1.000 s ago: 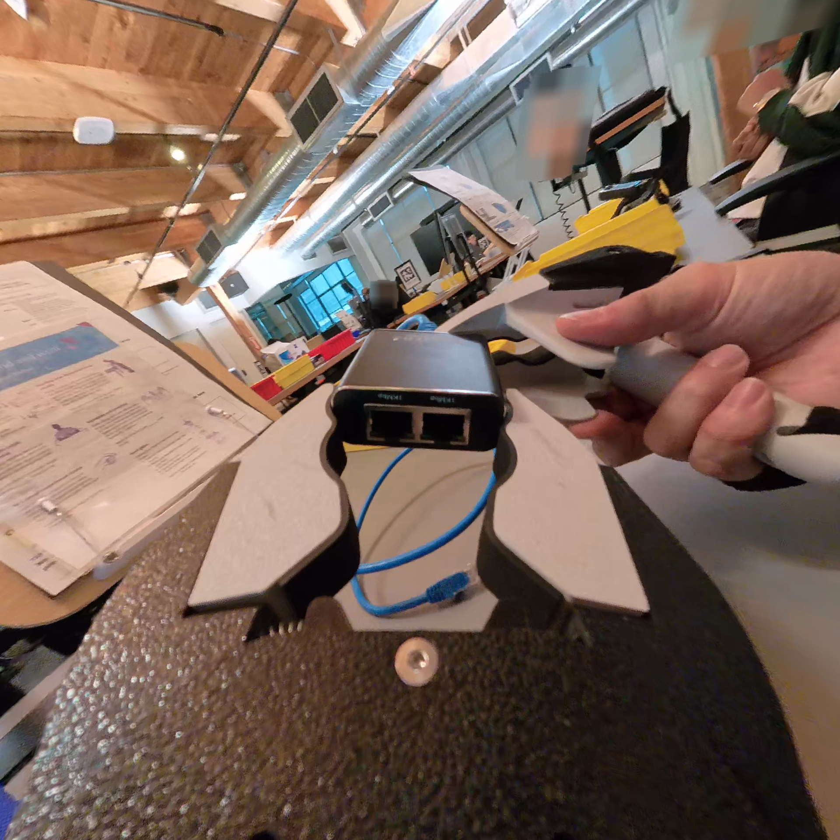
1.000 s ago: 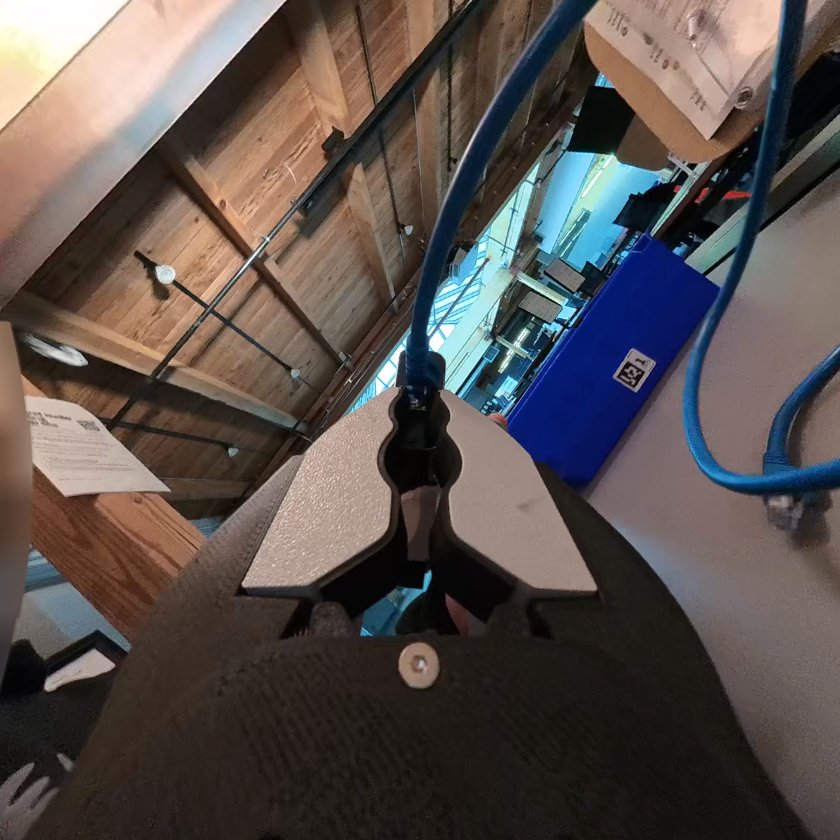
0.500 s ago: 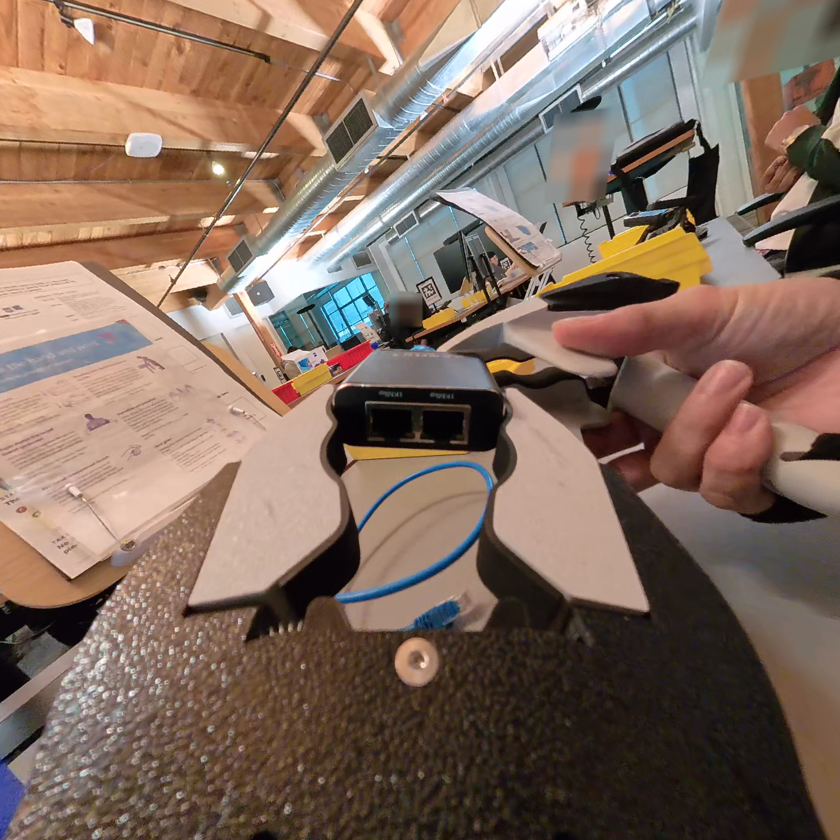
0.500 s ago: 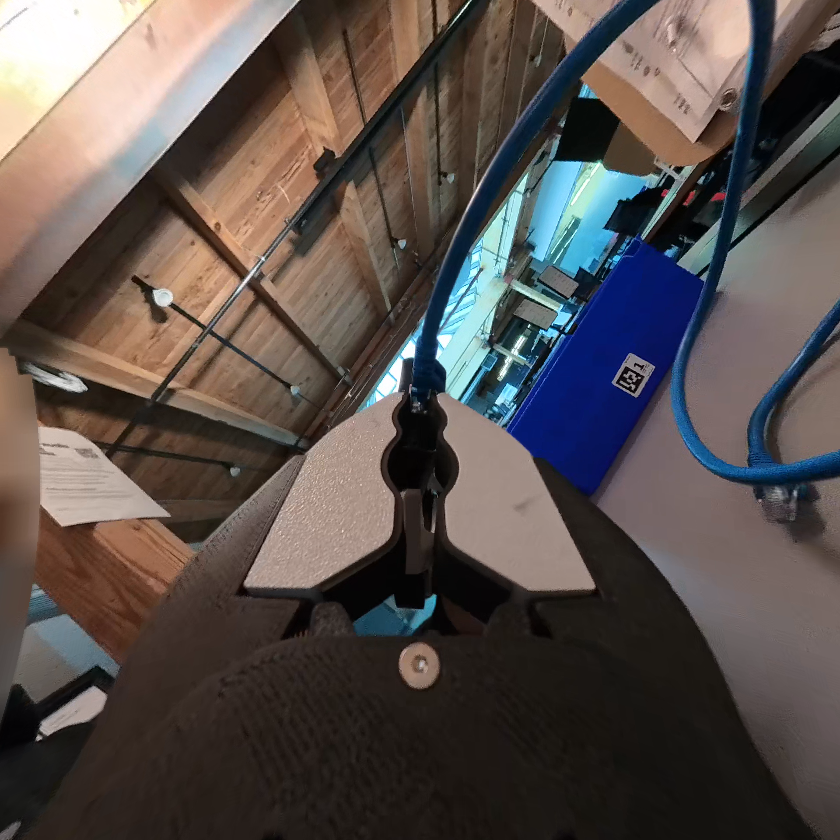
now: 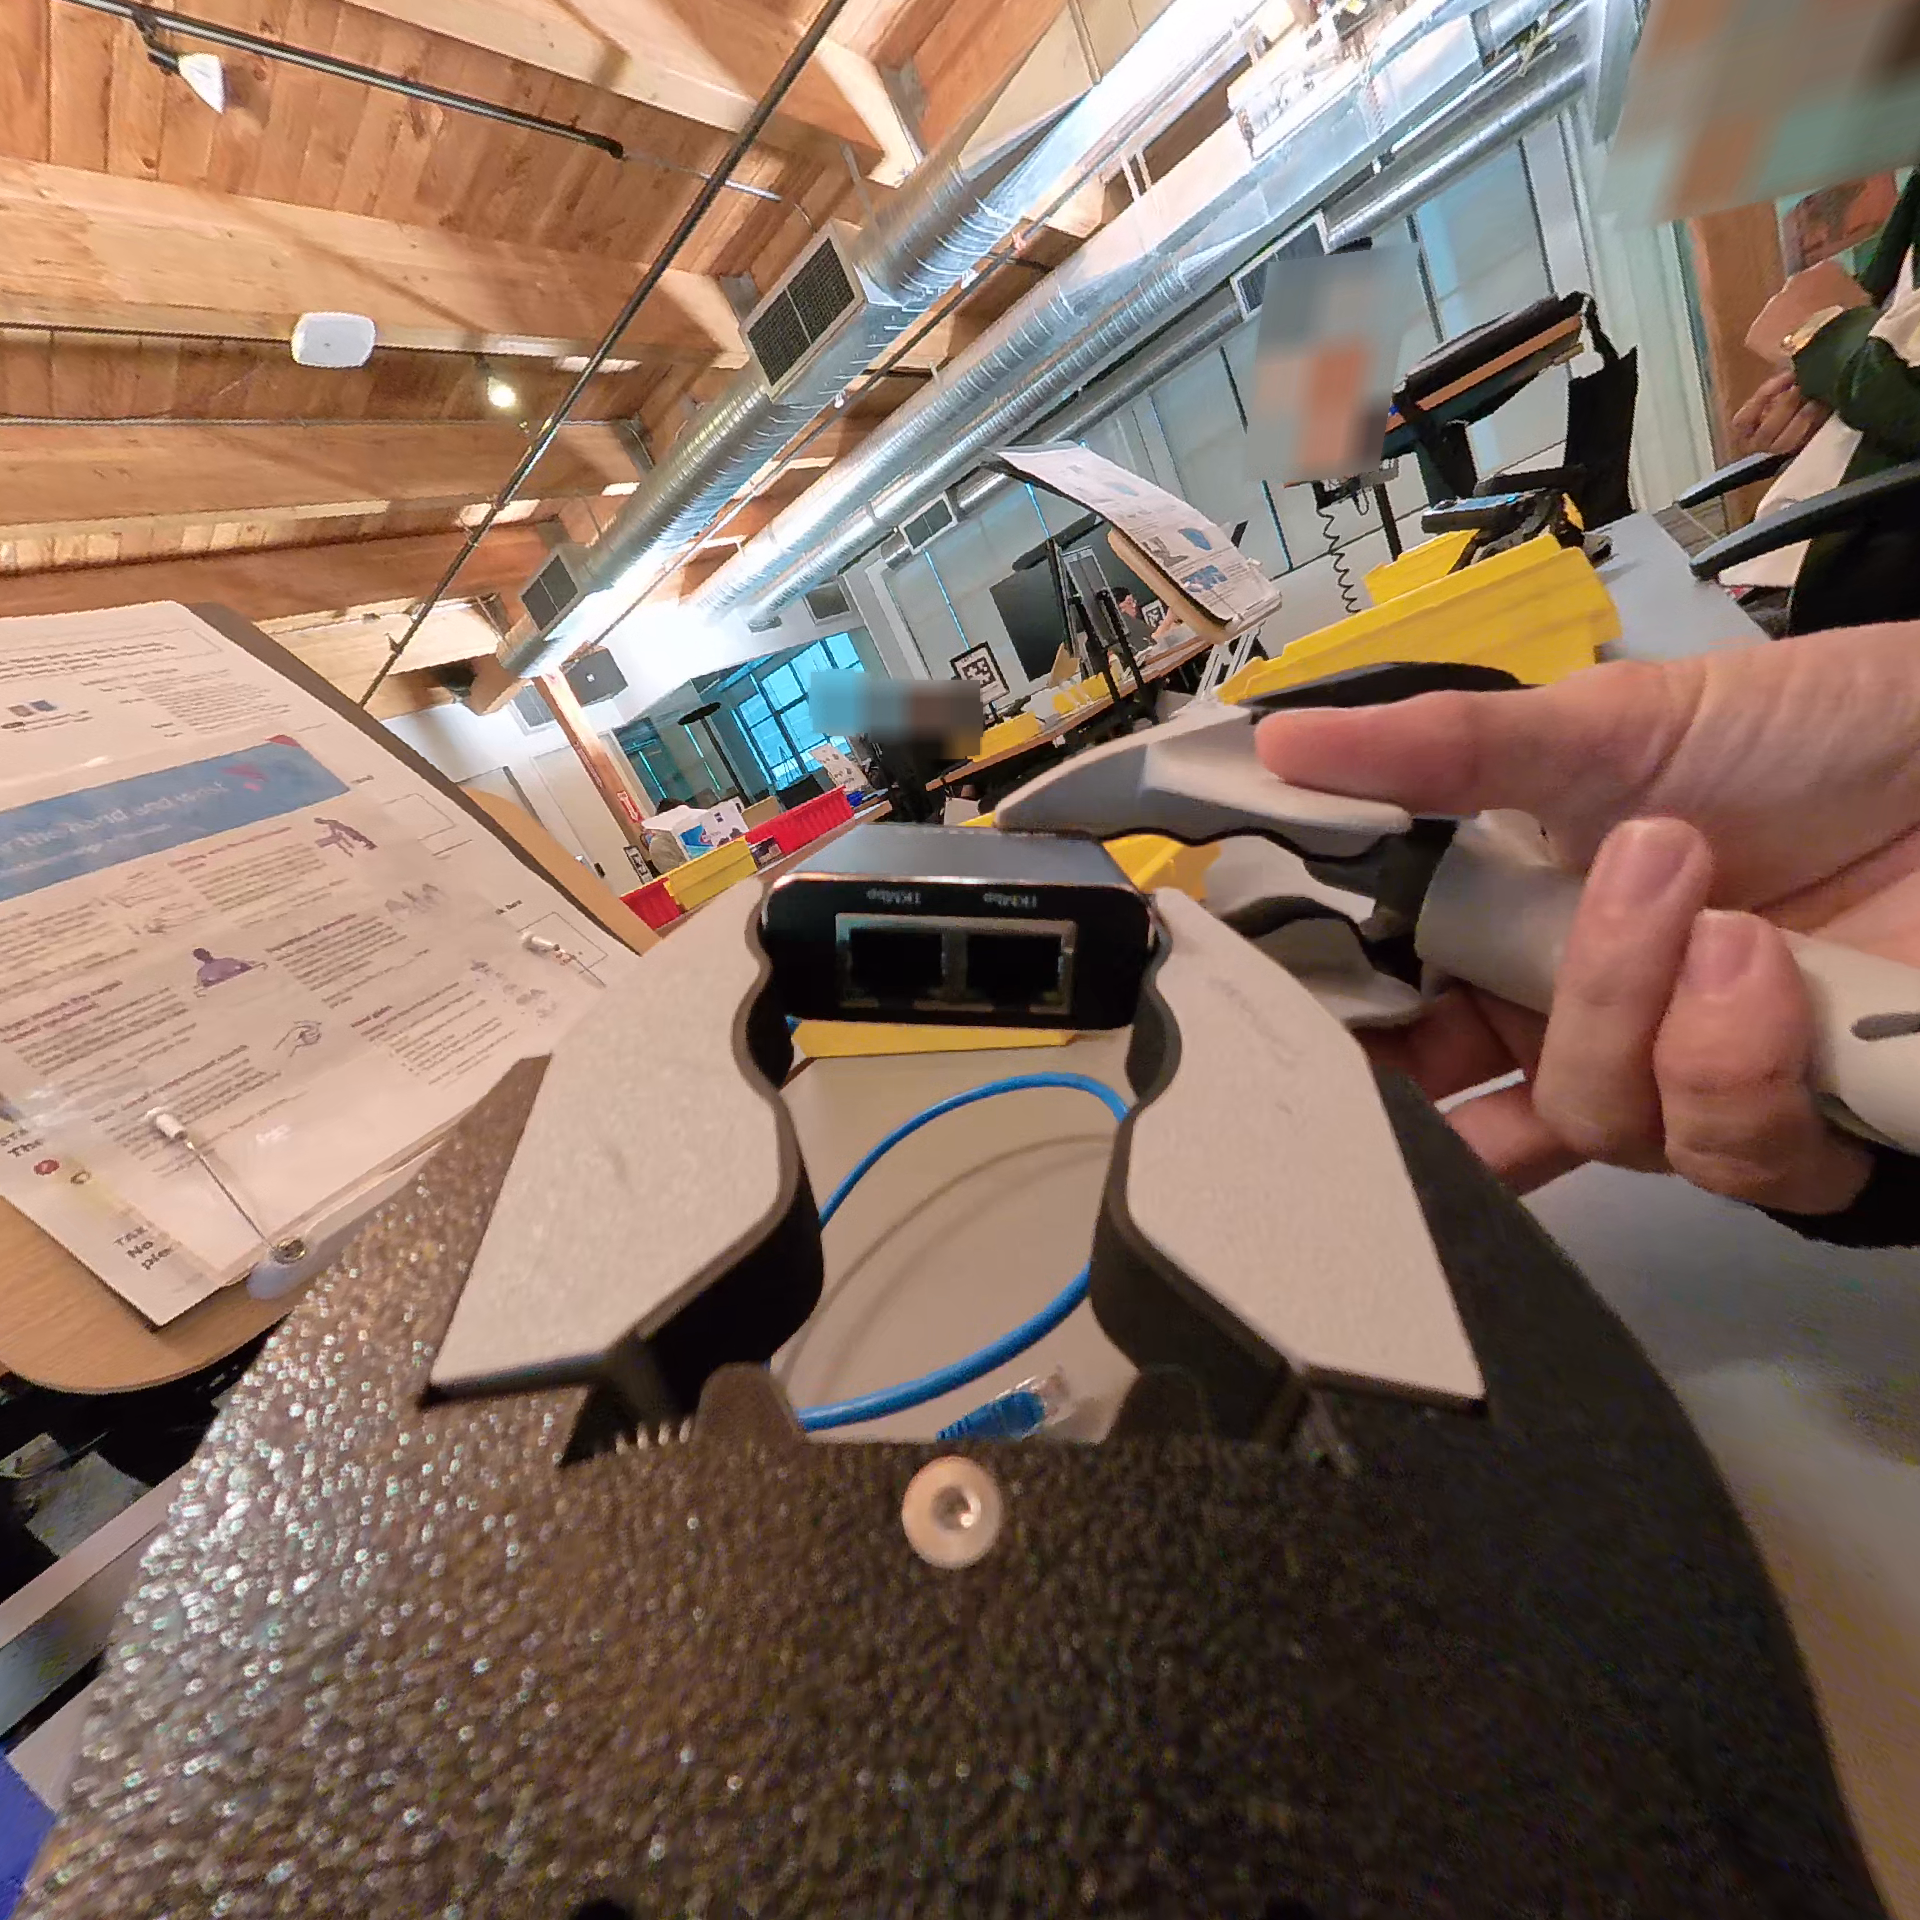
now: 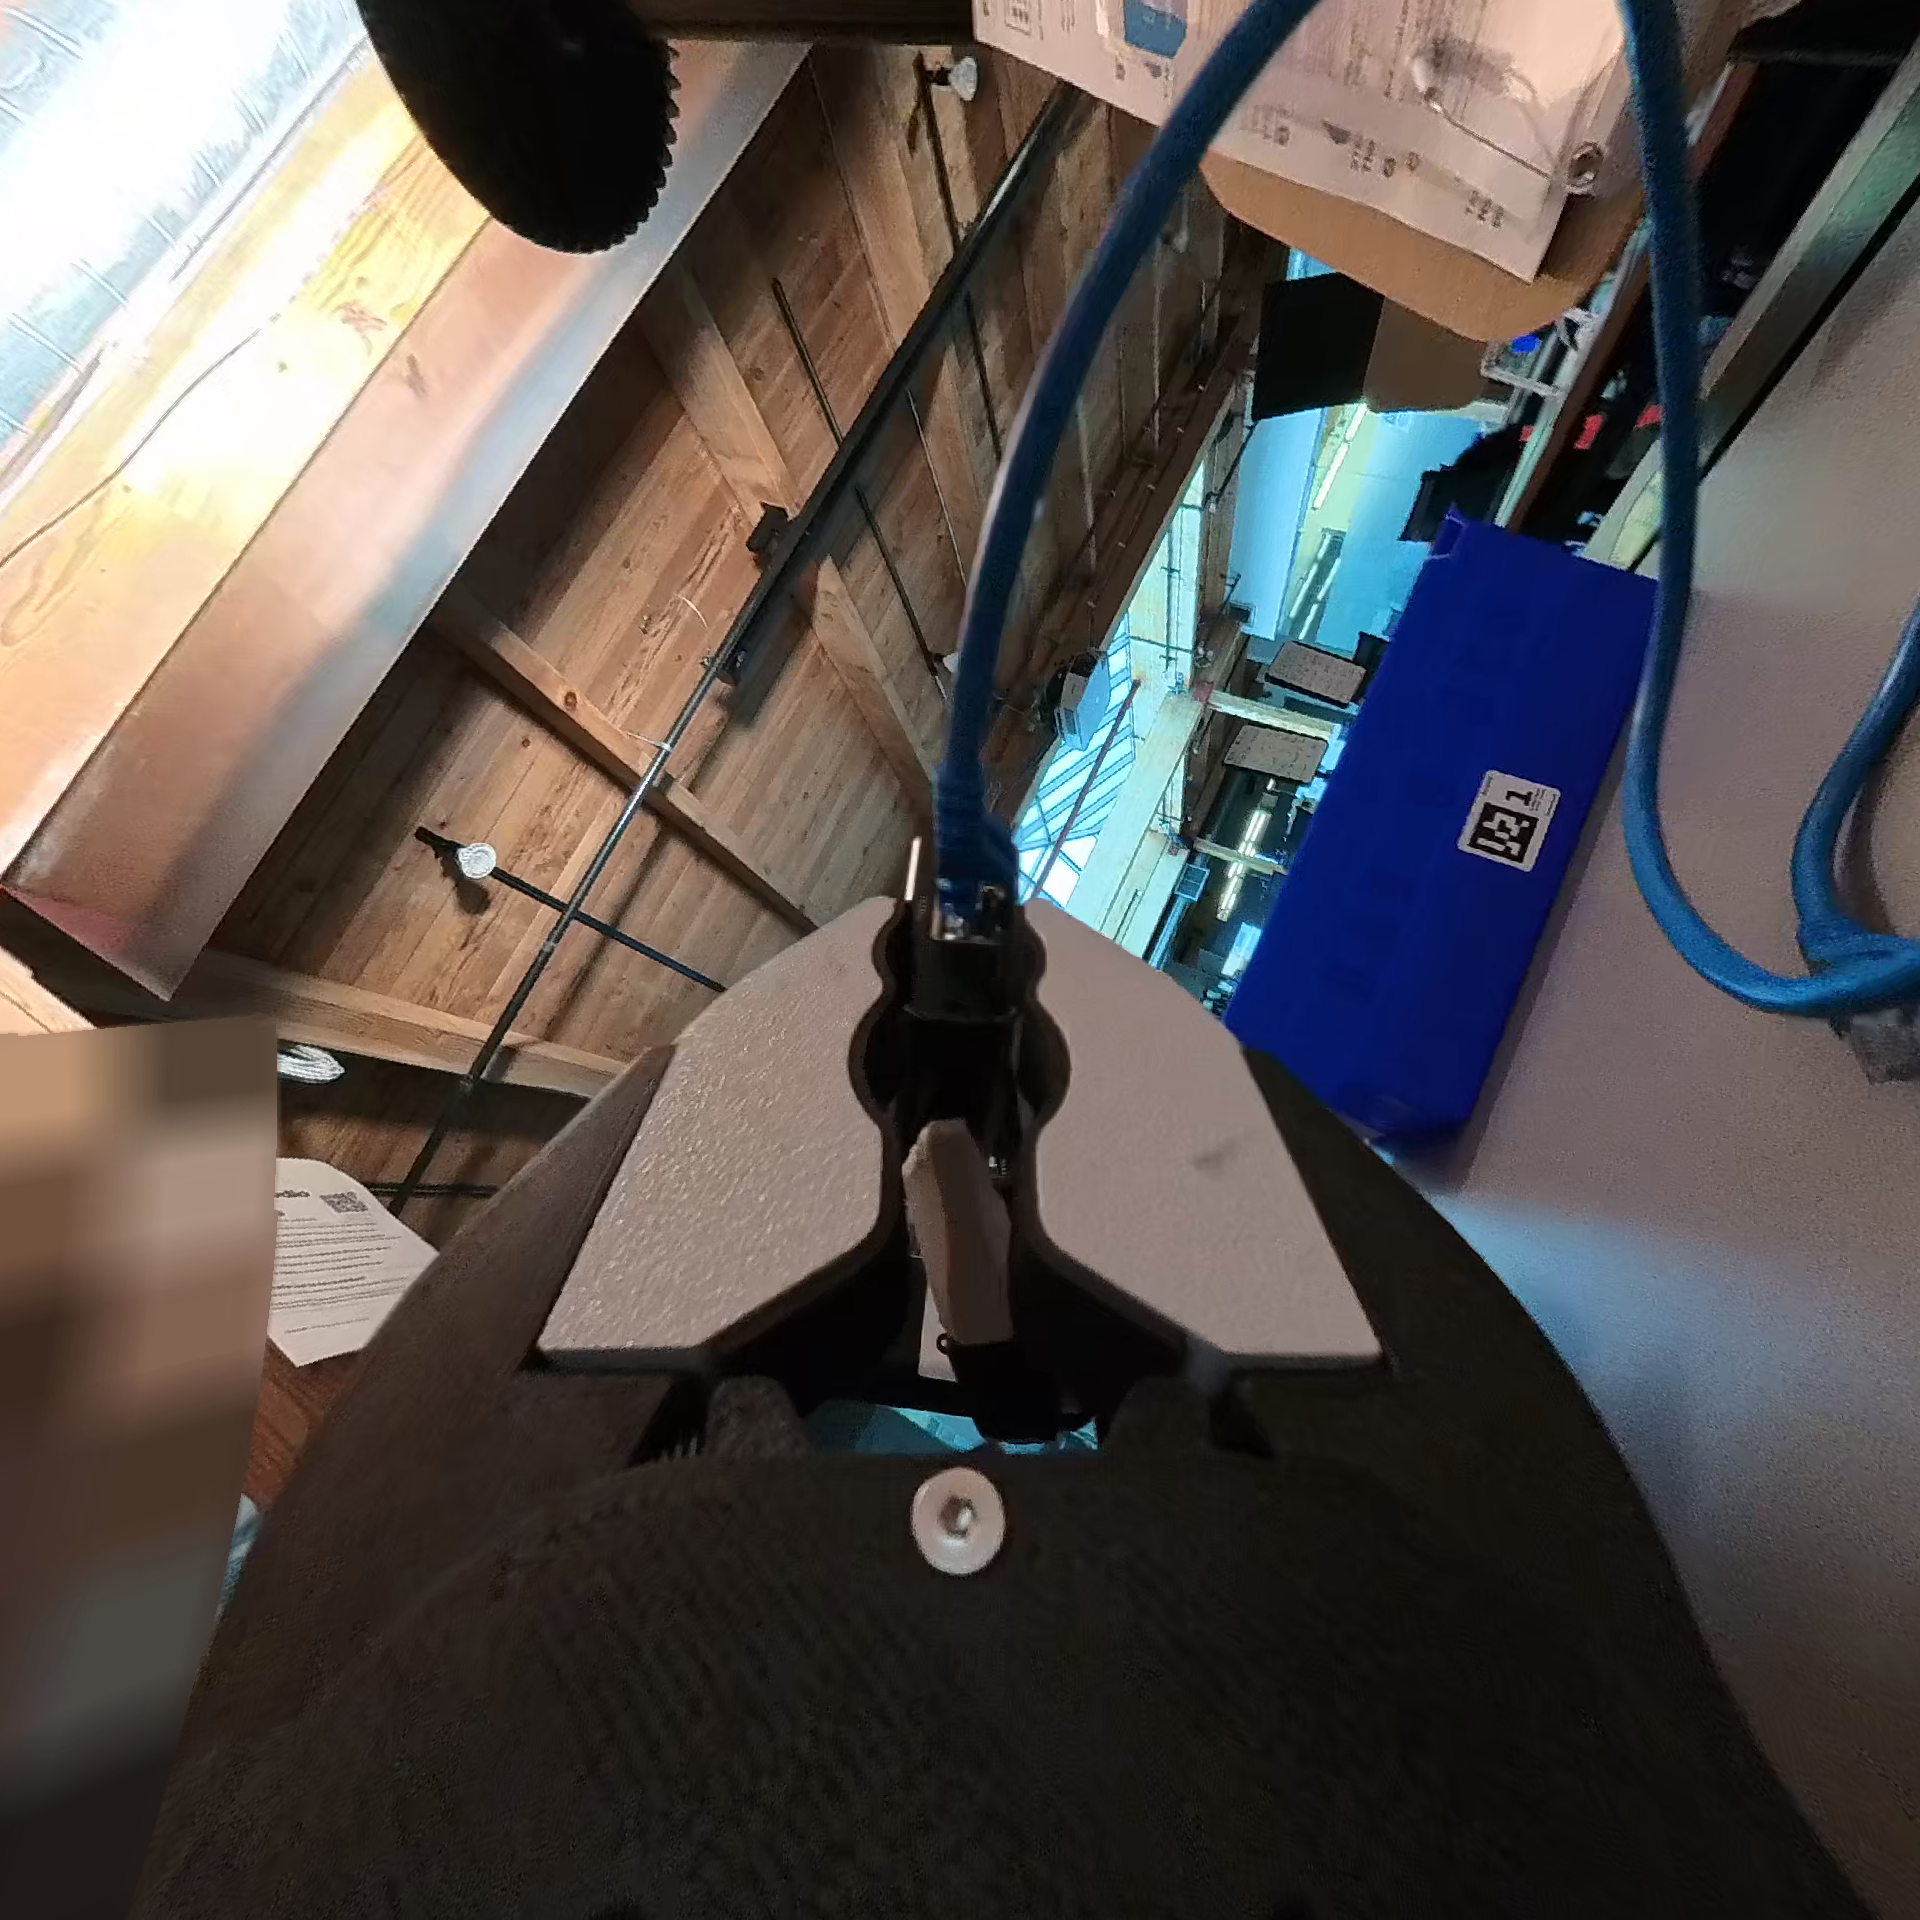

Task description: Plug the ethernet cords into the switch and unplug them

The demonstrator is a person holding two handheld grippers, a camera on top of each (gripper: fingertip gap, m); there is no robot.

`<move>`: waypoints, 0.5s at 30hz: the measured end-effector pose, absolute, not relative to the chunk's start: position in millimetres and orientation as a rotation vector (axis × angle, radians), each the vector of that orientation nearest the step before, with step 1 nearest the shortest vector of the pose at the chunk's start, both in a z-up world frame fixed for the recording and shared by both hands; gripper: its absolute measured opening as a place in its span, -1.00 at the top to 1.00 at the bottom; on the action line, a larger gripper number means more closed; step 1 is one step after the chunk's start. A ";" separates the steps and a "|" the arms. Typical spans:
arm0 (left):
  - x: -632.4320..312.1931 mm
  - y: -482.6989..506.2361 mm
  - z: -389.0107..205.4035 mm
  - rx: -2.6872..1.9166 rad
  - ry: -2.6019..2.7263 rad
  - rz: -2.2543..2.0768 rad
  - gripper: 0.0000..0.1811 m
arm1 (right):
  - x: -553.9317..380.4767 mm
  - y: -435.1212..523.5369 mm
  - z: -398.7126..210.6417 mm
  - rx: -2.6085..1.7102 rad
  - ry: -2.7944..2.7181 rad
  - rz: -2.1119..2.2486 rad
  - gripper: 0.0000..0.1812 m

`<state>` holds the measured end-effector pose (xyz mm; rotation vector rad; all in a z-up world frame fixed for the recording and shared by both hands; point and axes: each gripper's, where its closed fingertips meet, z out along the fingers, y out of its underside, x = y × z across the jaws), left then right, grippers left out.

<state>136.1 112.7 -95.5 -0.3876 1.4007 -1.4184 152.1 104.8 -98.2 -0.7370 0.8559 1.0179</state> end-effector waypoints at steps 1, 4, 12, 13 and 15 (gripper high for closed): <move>135.8 112.3 -95.3 -0.383 1.400 -1.416 0.30 | 152.6 106.2 -101.4 -0.741 0.874 1.025 0.73; 135.3 108.2 -97.1 -0.369 1.421 -1.427 0.30 | 154.1 105.1 -101.7 -0.725 0.875 1.038 0.72; 138.0 106.4 -100.0 -0.368 1.430 -1.388 0.31 | 156.1 103.6 -100.8 -0.723 0.874 1.035 0.86; 138.7 106.2 -101.1 -0.365 1.434 -1.371 0.31 | 156.6 103.3 -101.6 -0.733 0.871 1.015 0.86; 140.2 105.9 -103.7 -0.363 1.447 -1.342 0.31 | 155.8 101.8 -100.3 -0.769 0.832 0.960 0.86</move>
